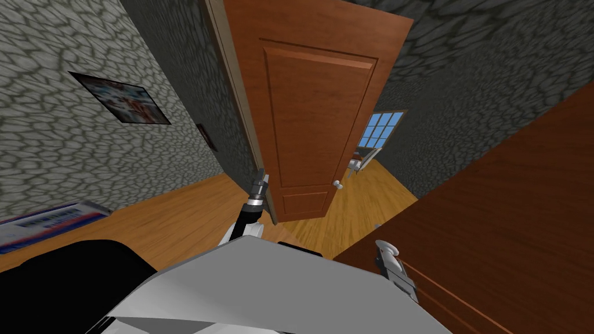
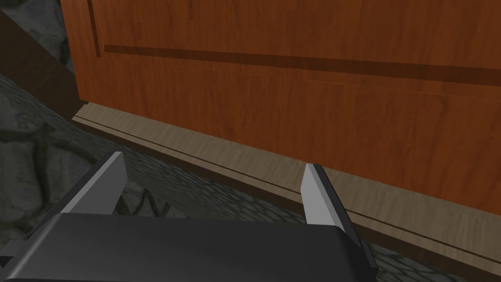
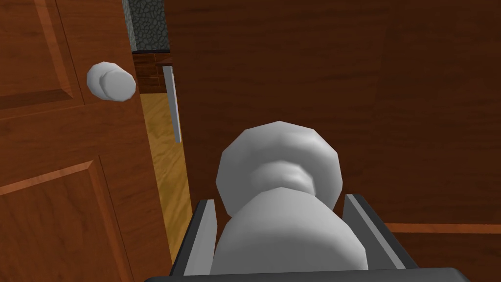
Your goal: Push the door open
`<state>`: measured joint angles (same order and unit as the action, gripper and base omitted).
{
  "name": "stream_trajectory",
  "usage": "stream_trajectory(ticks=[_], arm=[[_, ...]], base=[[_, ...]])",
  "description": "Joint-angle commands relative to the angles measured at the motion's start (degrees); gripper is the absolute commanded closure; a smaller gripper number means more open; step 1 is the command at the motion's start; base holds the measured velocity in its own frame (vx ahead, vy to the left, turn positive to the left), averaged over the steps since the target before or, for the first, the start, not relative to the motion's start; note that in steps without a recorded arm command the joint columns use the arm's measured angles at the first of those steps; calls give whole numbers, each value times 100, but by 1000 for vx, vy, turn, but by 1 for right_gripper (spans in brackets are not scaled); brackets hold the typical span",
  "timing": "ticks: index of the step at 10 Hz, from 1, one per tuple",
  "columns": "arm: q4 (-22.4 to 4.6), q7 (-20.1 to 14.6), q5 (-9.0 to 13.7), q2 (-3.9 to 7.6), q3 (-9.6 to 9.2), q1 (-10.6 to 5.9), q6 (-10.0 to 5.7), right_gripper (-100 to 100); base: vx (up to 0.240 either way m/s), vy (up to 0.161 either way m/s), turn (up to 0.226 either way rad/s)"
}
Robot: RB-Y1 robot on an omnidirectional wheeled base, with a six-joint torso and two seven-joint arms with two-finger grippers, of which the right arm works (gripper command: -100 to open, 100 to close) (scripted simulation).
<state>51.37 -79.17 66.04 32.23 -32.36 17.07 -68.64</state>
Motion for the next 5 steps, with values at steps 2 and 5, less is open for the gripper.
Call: stream_trajectory(ticks=[2,5], arm=[[-242,140,167,-75,338,-225,14,100],[-389,382,373,-227,690,-406,108,100]], base=[[81,-48,69],[57,-60,115]])
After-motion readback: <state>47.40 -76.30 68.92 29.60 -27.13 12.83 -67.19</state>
